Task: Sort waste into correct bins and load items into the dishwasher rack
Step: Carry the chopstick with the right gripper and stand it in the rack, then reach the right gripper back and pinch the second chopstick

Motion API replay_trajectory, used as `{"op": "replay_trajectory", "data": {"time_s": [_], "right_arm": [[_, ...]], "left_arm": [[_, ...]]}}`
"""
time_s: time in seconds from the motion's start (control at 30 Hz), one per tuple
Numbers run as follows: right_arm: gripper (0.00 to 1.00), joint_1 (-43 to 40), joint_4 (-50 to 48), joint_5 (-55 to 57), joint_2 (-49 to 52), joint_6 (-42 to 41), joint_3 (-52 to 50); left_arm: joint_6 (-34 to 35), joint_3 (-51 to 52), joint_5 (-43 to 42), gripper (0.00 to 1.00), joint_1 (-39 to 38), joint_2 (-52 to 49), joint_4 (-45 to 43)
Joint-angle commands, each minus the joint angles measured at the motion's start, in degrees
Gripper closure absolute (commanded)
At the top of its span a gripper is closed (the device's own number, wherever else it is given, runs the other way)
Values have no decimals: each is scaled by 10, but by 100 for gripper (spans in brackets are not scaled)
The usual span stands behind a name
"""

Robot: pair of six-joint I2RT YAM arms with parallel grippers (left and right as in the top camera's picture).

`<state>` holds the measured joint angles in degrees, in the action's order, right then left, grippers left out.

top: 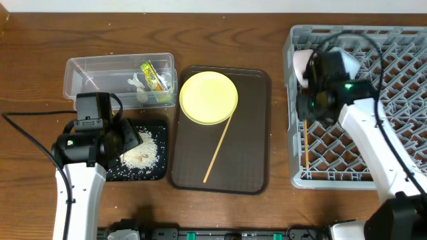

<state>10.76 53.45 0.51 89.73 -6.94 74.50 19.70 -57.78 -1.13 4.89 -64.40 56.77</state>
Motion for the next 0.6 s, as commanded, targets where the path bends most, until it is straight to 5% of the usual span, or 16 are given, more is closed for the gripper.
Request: {"op": "replay_trajectory", "data": {"time_s": [0.0,0.57], "right_arm": [[55,27,-19,-99,-14,0,39],[44,288,-51,-78,120,-224,34]], "left_arm": [[7,-5,3,33,3,-1,2],[7,-5,3,33,3,-1,2]]}}
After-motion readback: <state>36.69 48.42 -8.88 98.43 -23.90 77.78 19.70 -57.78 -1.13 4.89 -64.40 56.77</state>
